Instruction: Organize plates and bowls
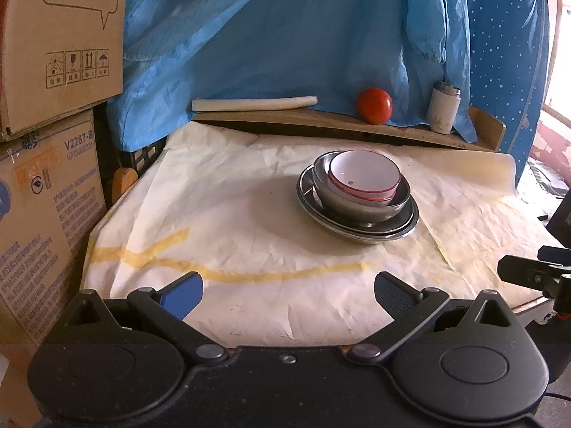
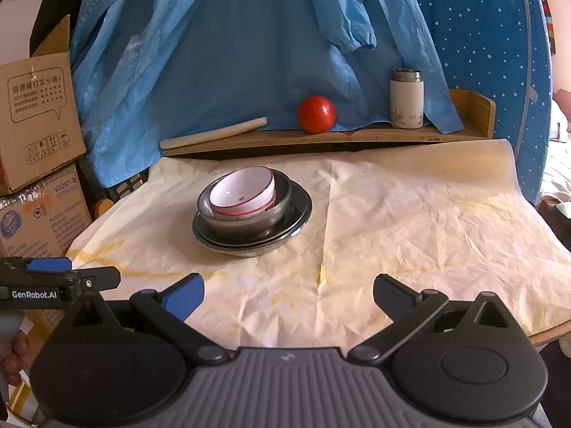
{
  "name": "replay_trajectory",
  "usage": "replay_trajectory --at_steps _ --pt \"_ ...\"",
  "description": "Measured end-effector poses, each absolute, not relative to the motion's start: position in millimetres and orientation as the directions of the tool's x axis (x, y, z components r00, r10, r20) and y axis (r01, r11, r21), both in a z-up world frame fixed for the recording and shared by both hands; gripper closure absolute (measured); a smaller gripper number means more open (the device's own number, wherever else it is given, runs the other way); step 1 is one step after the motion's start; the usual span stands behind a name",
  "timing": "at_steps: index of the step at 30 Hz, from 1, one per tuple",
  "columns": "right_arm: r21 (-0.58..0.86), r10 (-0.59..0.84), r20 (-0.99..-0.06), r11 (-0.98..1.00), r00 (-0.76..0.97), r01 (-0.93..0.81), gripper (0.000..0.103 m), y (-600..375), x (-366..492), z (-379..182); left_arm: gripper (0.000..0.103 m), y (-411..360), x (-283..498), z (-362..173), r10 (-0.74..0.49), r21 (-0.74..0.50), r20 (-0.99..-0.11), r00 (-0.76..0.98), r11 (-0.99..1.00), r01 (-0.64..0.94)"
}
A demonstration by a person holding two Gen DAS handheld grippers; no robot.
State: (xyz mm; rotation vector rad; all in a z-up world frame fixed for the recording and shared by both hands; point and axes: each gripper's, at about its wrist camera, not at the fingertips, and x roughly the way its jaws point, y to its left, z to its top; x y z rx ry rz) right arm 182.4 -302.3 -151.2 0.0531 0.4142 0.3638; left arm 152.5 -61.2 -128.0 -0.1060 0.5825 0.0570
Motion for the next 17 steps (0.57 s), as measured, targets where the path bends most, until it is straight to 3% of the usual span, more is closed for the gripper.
replay_trajectory --at_steps 17 --pt "0.105 0.36 -0.401 0.932 0.843 -0.348 0.0 -301 195 -148 0.001 -63 159 -128 0.048 -0.072 -0.548 0.835 0.992 -0.104"
